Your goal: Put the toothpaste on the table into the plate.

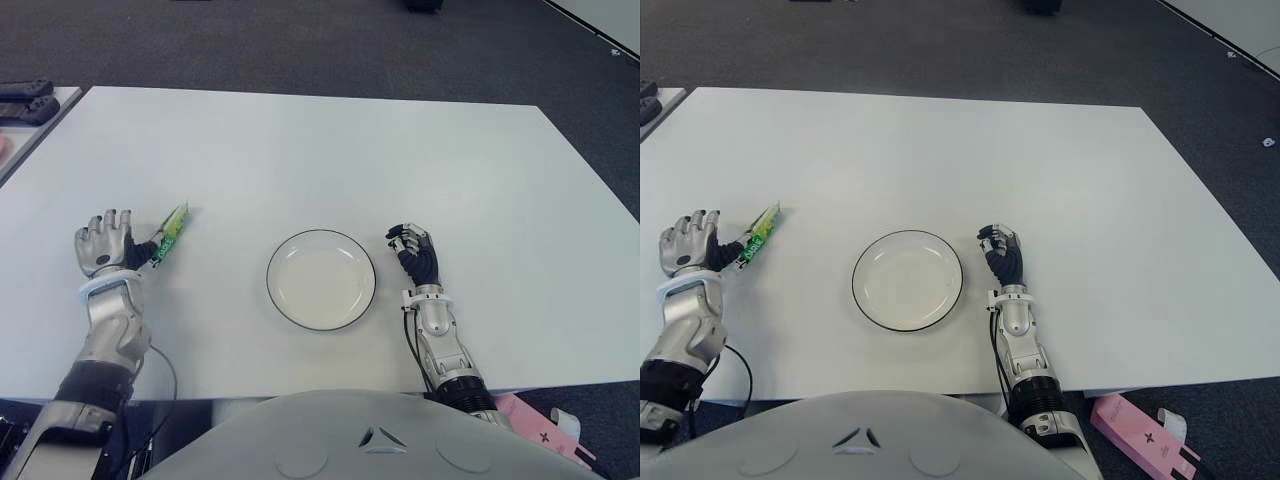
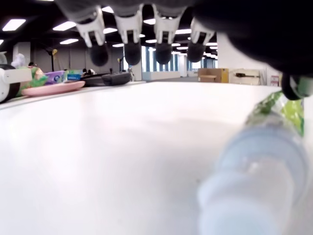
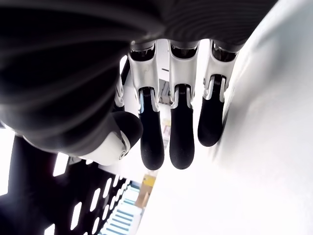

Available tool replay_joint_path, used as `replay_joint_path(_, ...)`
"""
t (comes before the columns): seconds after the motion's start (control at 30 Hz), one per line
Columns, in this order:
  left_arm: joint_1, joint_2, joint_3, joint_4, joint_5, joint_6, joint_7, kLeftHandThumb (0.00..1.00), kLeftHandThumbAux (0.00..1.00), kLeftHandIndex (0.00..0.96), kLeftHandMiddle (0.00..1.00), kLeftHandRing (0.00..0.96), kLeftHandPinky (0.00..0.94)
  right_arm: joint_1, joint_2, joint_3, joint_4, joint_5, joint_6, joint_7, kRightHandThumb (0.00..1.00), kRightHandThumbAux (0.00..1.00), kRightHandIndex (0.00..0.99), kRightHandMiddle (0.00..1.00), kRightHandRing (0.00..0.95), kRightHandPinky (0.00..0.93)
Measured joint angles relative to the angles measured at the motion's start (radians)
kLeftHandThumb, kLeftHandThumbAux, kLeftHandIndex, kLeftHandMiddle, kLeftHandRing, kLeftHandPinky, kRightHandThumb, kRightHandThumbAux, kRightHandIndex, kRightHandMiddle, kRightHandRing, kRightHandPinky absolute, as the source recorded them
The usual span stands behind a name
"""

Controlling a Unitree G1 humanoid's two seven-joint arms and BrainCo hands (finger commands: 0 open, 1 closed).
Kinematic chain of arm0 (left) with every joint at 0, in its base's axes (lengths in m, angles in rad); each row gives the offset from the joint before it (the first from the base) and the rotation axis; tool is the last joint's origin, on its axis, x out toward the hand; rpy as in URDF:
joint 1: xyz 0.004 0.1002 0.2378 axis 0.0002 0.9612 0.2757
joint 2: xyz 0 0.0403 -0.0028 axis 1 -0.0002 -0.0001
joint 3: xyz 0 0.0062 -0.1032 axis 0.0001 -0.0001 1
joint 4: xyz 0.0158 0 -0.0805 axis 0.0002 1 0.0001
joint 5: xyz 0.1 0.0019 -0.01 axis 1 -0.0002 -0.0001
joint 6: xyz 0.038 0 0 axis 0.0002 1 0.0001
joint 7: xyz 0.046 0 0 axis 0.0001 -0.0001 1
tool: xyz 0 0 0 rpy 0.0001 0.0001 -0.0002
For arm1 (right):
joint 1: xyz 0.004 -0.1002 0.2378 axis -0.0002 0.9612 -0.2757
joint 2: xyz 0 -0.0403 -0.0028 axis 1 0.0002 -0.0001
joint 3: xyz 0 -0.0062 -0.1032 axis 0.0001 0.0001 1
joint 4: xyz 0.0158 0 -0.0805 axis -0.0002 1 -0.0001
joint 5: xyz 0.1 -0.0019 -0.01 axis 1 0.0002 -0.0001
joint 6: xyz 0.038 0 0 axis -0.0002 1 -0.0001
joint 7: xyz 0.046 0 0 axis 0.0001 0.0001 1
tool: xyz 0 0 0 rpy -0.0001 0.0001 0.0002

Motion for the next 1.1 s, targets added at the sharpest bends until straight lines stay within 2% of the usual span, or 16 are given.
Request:
replay_joint_path(0.27,-0.045,0.043,-0.043,0.042,-0.024,-0.038,-0.091,0.317,0.185,0.000,0.000,0.000,0.000,0.001,0.000,-0.001,-0.002,0.001,0.000,0.003,0.706,0.733,0.426,0.490,0.494,0.467)
replay_joint_path(0.5,-0.092,0.092,-0.088,0.104,-0.070,-0.151,-0.165,0.332,0.208,0.000,0.000,0.000,0.000,0.004,-0.001,-0.003,-0.003,0.001,0.000,0.005,0.708,0.734,0.425,0.475,0.482,0.464)
replay_joint_path(0.7,-0.133,0.125,-0.125,0.161,-0.074,-0.225,-0.170,0.336,0.215,0.000,0.000,0.000,0.000,0.010,-0.001,-0.003,-0.009,0.000,-0.001,0.006,0.707,0.734,0.424,0.472,0.485,0.477)
replay_joint_path(0.87,-0.143,0.133,-0.141,0.163,-0.076,-0.238,-0.177,0.331,0.218,0.000,0.000,0.000,0.000,0.015,-0.001,-0.002,-0.014,-0.002,-0.001,0.006,0.706,0.733,0.425,0.476,0.495,0.481)
replay_joint_path(1.1,-0.128,0.142,-0.162,0.087,-0.077,-0.237,-0.213,0.338,0.226,0.000,0.000,0.000,0.000,0.016,0.000,-0.001,-0.016,-0.011,-0.001,0.002,0.705,0.733,0.425,0.487,0.501,0.471)
